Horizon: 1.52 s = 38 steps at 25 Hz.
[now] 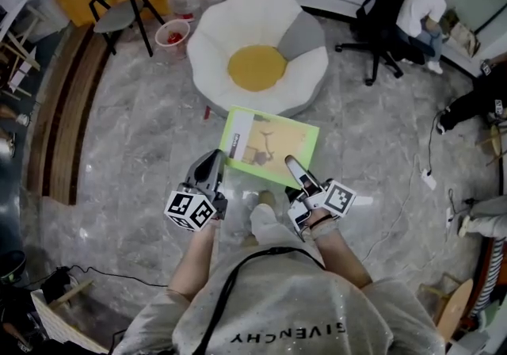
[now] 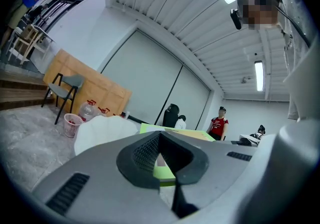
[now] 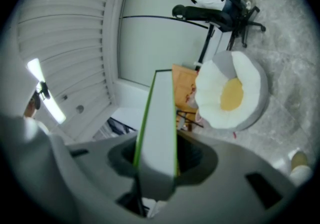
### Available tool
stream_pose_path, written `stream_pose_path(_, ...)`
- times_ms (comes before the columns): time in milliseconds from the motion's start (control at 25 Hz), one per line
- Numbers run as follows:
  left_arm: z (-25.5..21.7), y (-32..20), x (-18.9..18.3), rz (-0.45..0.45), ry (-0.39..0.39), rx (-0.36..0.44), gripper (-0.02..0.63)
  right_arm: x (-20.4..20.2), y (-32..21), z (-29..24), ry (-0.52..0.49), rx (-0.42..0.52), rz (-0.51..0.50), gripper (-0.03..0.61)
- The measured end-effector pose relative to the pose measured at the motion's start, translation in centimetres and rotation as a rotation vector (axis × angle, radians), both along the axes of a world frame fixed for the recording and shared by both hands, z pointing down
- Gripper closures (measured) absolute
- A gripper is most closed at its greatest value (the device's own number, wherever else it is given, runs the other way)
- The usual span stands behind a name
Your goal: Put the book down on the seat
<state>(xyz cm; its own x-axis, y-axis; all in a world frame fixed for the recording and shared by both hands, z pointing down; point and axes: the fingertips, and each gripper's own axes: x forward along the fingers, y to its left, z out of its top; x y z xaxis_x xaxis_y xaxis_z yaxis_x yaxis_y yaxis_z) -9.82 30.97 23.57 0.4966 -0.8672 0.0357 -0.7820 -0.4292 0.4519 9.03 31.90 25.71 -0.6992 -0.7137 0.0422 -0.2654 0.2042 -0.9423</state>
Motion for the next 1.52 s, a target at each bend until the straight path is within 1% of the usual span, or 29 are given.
stream_pose_path(320, 0.3, -0.1, -0.5, -0.003, 0.001, 0.011, 0.591, -0.2, -0.1, 0.2, -0.001, 0.014, 0.001, 0.431)
stream_pose_path(480, 0.5, -5.3, 1.1, -0.018, 0.000, 0.004, 0.591, 1.4, -5.3, 0.8, -0.006, -0.001, -0.020, 0.431)
stream_pose_path(560, 0.8, -6.8, 1.6, -0.027, 0.001, -0.003, 0.591, 2.1, -7.1, 1.3, -0.004, -0.012, -0.029, 0.431)
stream_pose_path(880, 1.9, -7.2, 1.6, -0.056, 0.003, -0.032, 0.591, 2.7, -8.2, 1.7, -0.004, -0.025, -0.038, 0.431)
stream_pose_path(1120, 2.1, -9.1, 1.6, -0.061, 0.001, -0.032, 0.591, 2.8, -9.9, 2.3, 0.004, -0.032, -0.042, 0.431)
stream_pose_path(1320, 2.1, -12.1, 1.8, -0.040, 0.011, -0.027, 0.591, 2.5, -12.3, 2.2, 0.005, -0.032, -0.034, 0.431)
stream_pose_path(1520, 2.3, -16.6, 1.6, -0.014, 0.018, -0.019, 0.591, 2.2, -16.0, 2.2, 0.006, -0.047, -0.015, 0.431)
